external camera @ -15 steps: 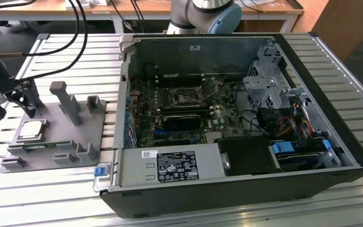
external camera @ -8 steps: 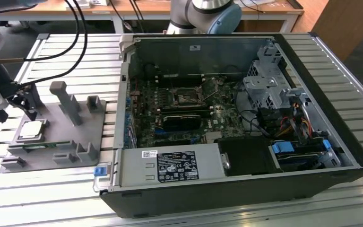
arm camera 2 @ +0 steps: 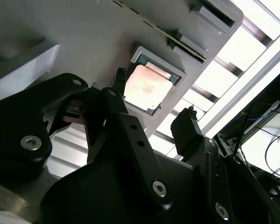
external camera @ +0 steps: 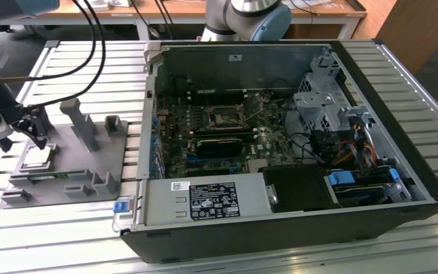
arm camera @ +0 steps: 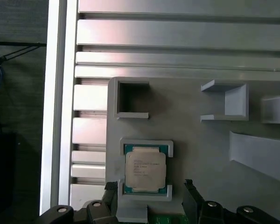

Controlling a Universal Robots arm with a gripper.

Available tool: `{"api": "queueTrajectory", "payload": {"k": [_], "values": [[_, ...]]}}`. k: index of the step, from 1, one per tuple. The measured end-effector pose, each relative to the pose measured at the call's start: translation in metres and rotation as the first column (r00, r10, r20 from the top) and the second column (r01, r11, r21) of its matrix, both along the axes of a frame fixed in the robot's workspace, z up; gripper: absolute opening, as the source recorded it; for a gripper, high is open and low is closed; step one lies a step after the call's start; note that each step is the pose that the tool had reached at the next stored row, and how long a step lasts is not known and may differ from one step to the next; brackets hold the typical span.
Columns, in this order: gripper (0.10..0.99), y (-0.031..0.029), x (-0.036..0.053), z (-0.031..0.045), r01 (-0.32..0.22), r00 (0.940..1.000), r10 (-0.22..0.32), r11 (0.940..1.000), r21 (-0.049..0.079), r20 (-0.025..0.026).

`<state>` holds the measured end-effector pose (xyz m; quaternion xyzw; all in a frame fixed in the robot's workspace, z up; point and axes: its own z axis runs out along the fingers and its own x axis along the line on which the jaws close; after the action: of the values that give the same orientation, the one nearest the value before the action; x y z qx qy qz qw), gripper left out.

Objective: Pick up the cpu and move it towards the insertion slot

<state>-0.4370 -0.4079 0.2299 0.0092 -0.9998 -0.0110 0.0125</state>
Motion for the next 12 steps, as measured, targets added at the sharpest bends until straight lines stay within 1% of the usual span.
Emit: {"api": "queueTrajectory", "payload": {"k": [5, 9, 12], "values": [[0.663, -0.0002, -0.0001, -0.0070, 0.000, 1.0000, 0.000, 1.0000, 0.000, 0.0000], [0.663, -0.0002, -0.0001, -0.0103, 0.000, 1.0000, 0.000, 1.0000, 0.000, 0.0002], [0.663, -0.0004, -0.0004, -0.0135, 0.000, 1.0000, 0.000, 1.0000, 0.000, 0.0023]]}}
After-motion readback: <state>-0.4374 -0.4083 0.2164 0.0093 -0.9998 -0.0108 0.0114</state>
